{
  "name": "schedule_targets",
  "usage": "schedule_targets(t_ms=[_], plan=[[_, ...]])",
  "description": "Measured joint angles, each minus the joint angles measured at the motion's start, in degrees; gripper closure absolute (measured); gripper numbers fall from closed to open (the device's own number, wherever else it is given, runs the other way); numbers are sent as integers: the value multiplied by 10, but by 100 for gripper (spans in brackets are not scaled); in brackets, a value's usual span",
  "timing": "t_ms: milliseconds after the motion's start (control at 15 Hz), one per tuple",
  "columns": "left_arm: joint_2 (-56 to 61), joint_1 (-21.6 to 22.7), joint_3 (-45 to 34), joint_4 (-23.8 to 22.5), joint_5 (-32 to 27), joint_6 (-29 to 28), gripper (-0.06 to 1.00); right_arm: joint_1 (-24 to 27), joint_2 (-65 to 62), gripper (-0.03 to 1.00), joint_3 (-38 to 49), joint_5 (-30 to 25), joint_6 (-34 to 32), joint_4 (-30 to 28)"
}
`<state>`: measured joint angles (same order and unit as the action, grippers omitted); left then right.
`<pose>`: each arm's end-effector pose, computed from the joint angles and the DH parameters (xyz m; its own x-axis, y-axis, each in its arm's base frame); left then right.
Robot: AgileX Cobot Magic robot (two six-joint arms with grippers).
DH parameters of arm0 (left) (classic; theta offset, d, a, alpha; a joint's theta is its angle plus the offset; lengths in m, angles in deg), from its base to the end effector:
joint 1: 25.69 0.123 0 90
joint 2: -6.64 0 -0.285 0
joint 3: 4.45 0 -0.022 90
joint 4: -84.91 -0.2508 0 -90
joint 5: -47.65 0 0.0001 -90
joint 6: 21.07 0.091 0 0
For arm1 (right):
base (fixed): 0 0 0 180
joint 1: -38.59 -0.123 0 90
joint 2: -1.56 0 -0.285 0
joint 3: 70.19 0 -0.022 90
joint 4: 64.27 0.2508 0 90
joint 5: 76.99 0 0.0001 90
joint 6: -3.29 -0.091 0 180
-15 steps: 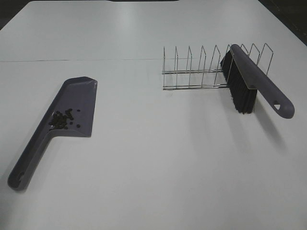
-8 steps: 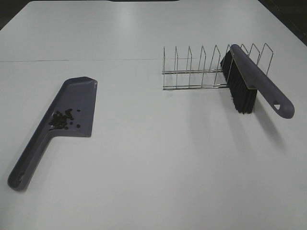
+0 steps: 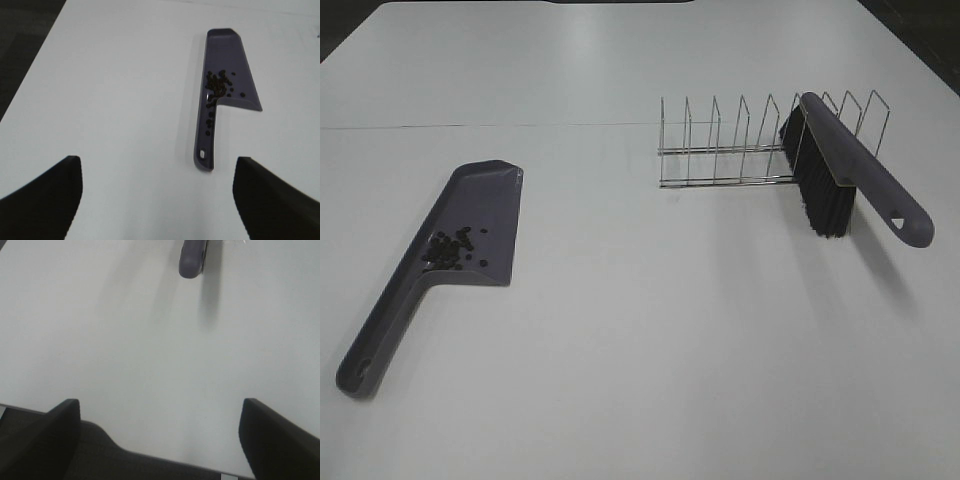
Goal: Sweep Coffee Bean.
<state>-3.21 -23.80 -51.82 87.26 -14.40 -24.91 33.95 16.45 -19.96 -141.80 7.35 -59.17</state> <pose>-0.0024 -0.0034 0.2815 -0.4864 -0.1022 -0.8677 -0.0434 0.9947 -0.0928 0.0118 0.0083 0.2635 -0.6336 -0.0843 -0.7691 -0.1631 0.9863 0.0263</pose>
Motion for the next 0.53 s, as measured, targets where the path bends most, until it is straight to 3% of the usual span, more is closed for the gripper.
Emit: schedule_targets(t_ms=[200, 533], plan=[[23, 0, 0, 2, -1, 0, 19, 0, -70, 21, 0, 0, 0, 1], [24, 0, 0, 2, -1, 1, 19, 0, -73, 21, 0, 0, 0, 1]])
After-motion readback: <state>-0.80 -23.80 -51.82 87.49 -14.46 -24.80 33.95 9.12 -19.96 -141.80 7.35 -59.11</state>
